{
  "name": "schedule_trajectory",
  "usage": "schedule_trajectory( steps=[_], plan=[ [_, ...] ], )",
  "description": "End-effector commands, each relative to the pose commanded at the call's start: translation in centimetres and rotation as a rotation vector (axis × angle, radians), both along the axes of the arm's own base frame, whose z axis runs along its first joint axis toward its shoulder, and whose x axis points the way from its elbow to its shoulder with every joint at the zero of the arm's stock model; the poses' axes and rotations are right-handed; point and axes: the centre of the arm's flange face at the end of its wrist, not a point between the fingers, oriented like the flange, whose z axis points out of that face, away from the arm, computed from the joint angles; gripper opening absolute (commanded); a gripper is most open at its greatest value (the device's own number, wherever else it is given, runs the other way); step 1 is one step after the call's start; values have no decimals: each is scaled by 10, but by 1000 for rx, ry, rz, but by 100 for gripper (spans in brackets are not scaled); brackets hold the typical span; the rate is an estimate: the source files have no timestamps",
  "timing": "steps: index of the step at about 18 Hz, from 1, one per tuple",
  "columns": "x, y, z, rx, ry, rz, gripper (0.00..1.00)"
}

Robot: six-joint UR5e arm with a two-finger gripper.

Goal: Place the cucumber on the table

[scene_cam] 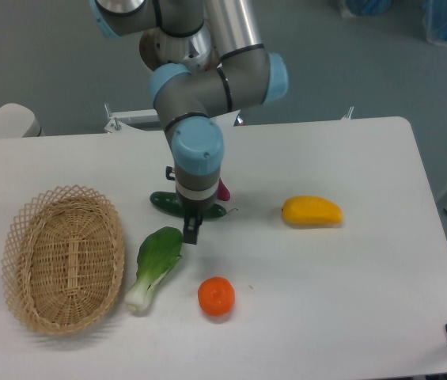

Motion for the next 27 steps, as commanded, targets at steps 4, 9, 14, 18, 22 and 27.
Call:
schedule_trajectory(
  steps=[4,9,14,18,22,27],
  plan=[
    [-42,8,10,25,28,46,100],
    [-107,13,22,63,62,132,100],
    [-158,25,20,81,86,268,100],
    [-192,20,24,79,83,368,100],
    [-222,16,20,74,77,424,100],
    [-237,10,11,78,69,446,100]
  ],
)
